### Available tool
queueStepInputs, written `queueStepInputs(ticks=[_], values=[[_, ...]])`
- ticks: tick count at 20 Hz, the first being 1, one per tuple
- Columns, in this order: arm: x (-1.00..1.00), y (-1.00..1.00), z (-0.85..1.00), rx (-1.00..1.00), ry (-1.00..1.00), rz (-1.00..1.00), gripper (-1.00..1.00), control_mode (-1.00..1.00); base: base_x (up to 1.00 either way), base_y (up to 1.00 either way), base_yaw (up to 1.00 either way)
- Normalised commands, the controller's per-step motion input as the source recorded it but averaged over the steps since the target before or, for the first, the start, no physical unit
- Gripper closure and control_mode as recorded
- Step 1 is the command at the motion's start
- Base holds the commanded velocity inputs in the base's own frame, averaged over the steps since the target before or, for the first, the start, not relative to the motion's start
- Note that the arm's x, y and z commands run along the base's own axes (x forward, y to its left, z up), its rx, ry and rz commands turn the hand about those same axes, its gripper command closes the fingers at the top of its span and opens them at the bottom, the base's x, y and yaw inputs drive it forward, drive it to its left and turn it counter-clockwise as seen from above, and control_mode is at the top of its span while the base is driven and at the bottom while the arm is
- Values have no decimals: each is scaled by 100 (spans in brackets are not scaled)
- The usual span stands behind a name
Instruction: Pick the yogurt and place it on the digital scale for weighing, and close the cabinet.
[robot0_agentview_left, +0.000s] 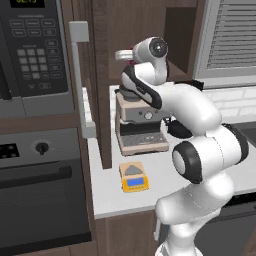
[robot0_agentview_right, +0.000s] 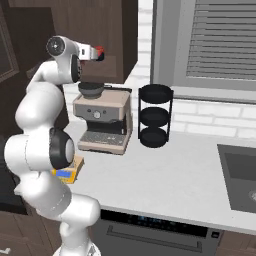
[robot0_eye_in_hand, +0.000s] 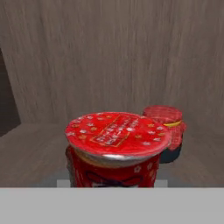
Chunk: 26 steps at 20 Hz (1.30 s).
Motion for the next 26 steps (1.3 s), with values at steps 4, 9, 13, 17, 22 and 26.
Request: queueStepInputs(ticks=[4, 9, 13, 17, 22, 26], values=[[-100, 37, -27, 5, -9, 0, 100, -100, 0, 0, 0], [-100, 50, -29, 4, -10, 0, 100, -100, 0, 0, 0], [-100, 52, -25, 7, -8, 0, 100, -100, 0, 0, 0], [-100, 23, -34, 9, -2, 0, 100, -100, 0, 0, 0], [-100, -13, -15, 4, 0, 0, 100, -100, 0, 0, 0], [-100, -59, -1, 4, 6, 3, 100, -100, 0, 0, 0]])
